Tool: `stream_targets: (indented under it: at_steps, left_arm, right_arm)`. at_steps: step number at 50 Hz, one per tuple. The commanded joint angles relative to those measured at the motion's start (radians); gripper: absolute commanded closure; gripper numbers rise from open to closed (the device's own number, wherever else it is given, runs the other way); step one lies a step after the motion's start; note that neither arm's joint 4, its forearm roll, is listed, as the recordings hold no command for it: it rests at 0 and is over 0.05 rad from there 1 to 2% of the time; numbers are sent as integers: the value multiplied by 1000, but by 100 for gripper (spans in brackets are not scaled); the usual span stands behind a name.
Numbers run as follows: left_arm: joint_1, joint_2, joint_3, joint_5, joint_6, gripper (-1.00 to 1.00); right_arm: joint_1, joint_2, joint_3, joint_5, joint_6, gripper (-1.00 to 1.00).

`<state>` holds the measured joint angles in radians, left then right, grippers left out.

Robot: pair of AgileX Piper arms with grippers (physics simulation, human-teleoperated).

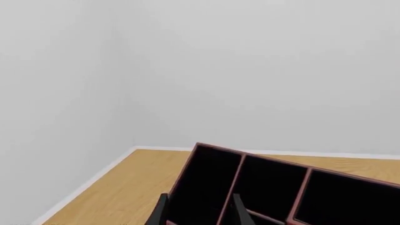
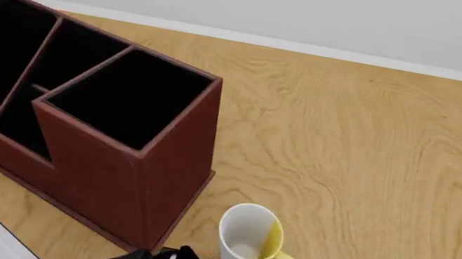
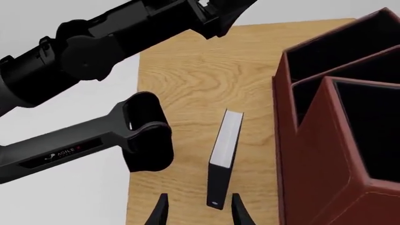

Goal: Pick up the book and place it in the right compartment of the caddy.

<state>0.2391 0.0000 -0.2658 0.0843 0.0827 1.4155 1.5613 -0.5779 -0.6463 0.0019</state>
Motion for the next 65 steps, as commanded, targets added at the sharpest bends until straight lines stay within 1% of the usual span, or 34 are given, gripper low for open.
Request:
stream_targets:
  at_steps: [1,18,31,43,55,65]
  left_arm:
    - [17,0,13,-11,-3,-100]
    - [44,0,43,-32,-6,-100]
    - [40,0,42,-33,-1,-100]
    - [43,0,67,-51,3,-100]
    - [47,0,78,-61,7,-100]
    - [51,0,91,-70,6,-100]
  right_arm:
    - [-23,42,-13,-19,-5,-100]
    - [-11,144,-64,-47,23,-100]
    - [-20,164,-102,-33,24,-100]
    - [-49,193,-104,-53,25,-100]
    - [-56,238,-138,-54,28,-100]
    - [-37,287,-175,-51,42,-100]
